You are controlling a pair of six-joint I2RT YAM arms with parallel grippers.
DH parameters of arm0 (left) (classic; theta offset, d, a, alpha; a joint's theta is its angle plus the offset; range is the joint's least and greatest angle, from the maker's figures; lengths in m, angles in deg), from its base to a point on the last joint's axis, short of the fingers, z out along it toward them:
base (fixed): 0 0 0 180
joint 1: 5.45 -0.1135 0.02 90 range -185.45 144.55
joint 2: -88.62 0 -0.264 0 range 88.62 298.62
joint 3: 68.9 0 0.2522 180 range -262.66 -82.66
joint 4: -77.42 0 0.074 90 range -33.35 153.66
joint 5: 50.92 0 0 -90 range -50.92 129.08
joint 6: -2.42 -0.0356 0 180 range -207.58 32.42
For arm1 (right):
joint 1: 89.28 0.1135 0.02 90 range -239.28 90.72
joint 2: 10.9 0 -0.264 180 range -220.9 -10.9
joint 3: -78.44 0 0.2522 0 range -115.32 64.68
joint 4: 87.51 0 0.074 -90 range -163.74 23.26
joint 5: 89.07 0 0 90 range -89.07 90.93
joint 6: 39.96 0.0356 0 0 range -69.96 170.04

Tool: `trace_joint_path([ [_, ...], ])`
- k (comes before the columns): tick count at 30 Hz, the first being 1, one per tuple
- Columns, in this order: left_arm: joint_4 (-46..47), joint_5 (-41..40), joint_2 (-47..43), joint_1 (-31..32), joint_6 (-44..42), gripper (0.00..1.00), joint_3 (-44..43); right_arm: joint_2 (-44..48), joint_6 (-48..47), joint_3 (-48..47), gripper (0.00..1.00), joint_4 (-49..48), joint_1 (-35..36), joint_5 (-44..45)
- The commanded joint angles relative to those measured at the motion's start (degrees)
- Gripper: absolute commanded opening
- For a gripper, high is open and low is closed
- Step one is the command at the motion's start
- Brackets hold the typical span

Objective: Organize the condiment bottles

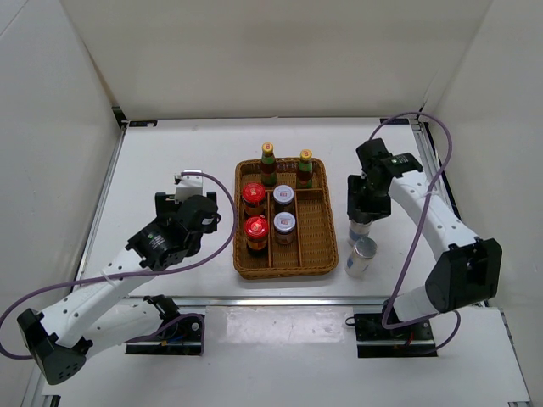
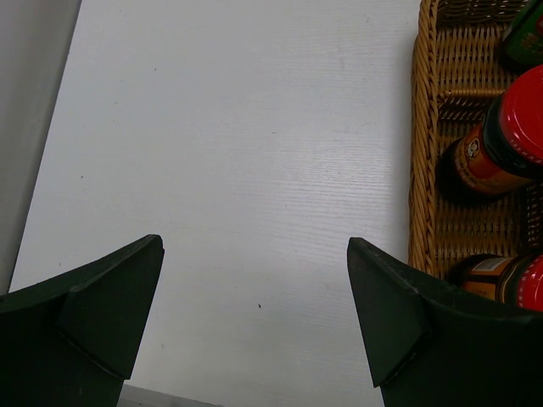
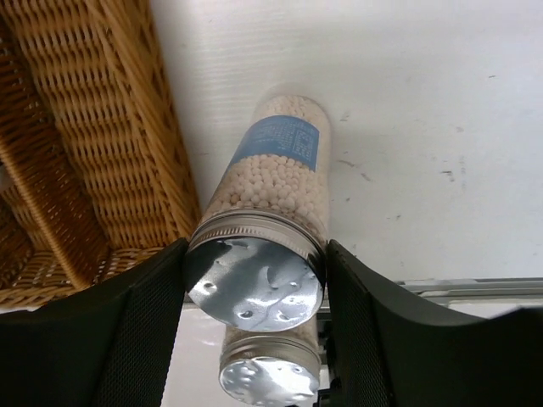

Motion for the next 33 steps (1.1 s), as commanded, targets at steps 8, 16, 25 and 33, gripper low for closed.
trace_joint_path([
  [8, 0.58, -0.97, 0.51, -0.26, 0.51, 1.0, -1.13, 10.38, 0.64, -7.68, 0.13, -2.36, 2.34, 6.04],
  [16, 0.58, -0.97, 0.51, -0.26, 0.51, 1.0, -1.13, 8.72, 1.17, -12.15, 0.04, -7.82, 4.99, -5.81],
  [25, 0.58, -0.97, 0.51, -0.26, 0.51, 1.0, -1.13, -2.88, 1.17, -16.03, 0.0, -11.86, 11.57, -10.04],
  [33, 0.58, -0.97, 0.51, -0.26, 0.51, 1.0, -1.13, -8.34, 1.7, -14.98, 0.14, -12.39, 13.86, -5.92],
])
